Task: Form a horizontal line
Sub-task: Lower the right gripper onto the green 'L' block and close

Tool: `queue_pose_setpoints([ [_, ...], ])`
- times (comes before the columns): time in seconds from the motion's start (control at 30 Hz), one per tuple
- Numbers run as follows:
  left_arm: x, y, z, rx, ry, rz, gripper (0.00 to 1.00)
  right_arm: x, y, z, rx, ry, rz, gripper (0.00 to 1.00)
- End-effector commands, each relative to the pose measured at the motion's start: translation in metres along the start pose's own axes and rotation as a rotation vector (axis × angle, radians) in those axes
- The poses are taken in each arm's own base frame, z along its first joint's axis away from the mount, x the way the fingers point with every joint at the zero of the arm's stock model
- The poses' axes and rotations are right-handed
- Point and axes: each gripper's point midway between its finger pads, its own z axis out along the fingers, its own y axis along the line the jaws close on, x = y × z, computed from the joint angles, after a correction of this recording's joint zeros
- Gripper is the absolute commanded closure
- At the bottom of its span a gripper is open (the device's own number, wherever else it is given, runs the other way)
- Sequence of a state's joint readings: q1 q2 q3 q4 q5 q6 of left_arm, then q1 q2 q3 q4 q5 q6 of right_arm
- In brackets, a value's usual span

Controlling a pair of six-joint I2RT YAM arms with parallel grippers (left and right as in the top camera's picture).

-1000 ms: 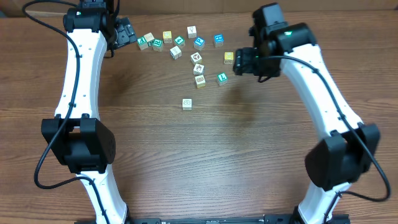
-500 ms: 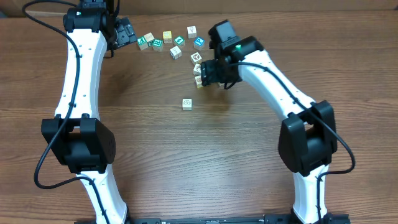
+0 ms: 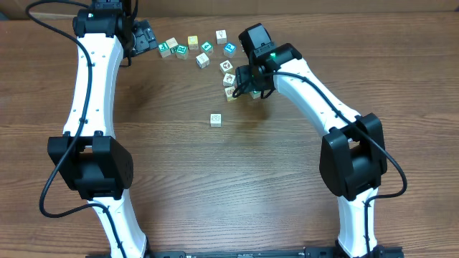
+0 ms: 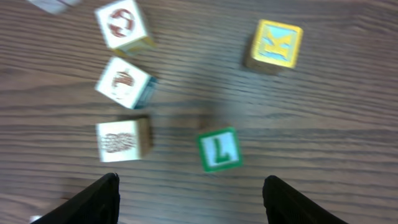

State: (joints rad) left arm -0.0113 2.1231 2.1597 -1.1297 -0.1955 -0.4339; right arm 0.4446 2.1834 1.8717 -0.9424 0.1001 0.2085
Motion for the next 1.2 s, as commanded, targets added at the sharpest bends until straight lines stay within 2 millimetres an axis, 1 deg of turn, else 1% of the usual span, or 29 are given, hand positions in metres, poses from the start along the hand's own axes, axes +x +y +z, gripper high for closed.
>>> queue_pose_setpoints([
  [0.0, -0.005, -0.001, -0.005, 0.005, -0.017, 0.008, 0.0, 0.01, -0.015, 0.023, 0.022, 0.053, -0.008, 0.3],
  [0.07, -0.005, -0.001, -0.005, 0.005, -0.017, 0.008, 0.0, 0.014, -0.012, 0.034, -0.011, 0.077, -0.036, 0.31],
  [0.17, -0.005, -0.001, -0.005, 0.005, -0.017, 0.008, 0.0, 0.017, -0.014, 0.047, -0.006, 0.089, -0.057, 0.33],
  [0.23, -0.005, -0.001, -0.005, 0.005, -0.017, 0.008, 0.0, 0.018, -0.014, 0.051, -0.004, 0.09, -0.056, 0.36],
  [0.3, -0.005, -0.001, -0.005, 0.005, -0.017, 0.008, 0.0, 0.017, -0.014, 0.054, 0.0, 0.086, -0.056, 0.41],
  [0.43, -0.005, -0.001, -0.005, 0.005, -0.017, 0.008, 0.0, 0.011, -0.015, 0.055, -0.002, 0.065, -0.051, 0.47],
  [0.53, -0.005, -0.001, -0.005, 0.005, -0.017, 0.008, 0.0, 0.01, -0.015, 0.055, -0.003, 0.059, -0.051, 0.53],
  [0.63, -0.005, -0.001, -0.005, 0.005, -0.017, 0.008, 0.0, 0.011, -0.015, 0.055, -0.003, 0.062, -0.051, 0.64],
  [1.0, -0.005, -0.001, -0.005, 0.005, -0.017, 0.008, 0.0, 0.015, -0.016, 0.055, 0.001, 0.078, -0.05, 0.66],
  [1.03, -0.005, -0.001, -0.005, 0.005, -0.017, 0.008, 0.0, 0.015, -0.016, 0.055, 0.001, 0.078, -0.048, 0.64],
  [1.07, -0.005, -0.001, -0.005, 0.005, -0.017, 0.008, 0.0, 0.015, -0.016, 0.055, 0.001, 0.078, -0.048, 0.59],
  [1.1, -0.005, -0.001, -0.005, 0.006, -0.017, 0.008, 0.0, 0.015, -0.016, 0.055, 0.001, 0.078, -0.048, 0.57],
  [1.17, -0.005, -0.001, -0.005, 0.006, -0.017, 0.007, 0.0, 0.014, -0.016, 0.055, 0.001, 0.077, -0.048, 0.57],
])
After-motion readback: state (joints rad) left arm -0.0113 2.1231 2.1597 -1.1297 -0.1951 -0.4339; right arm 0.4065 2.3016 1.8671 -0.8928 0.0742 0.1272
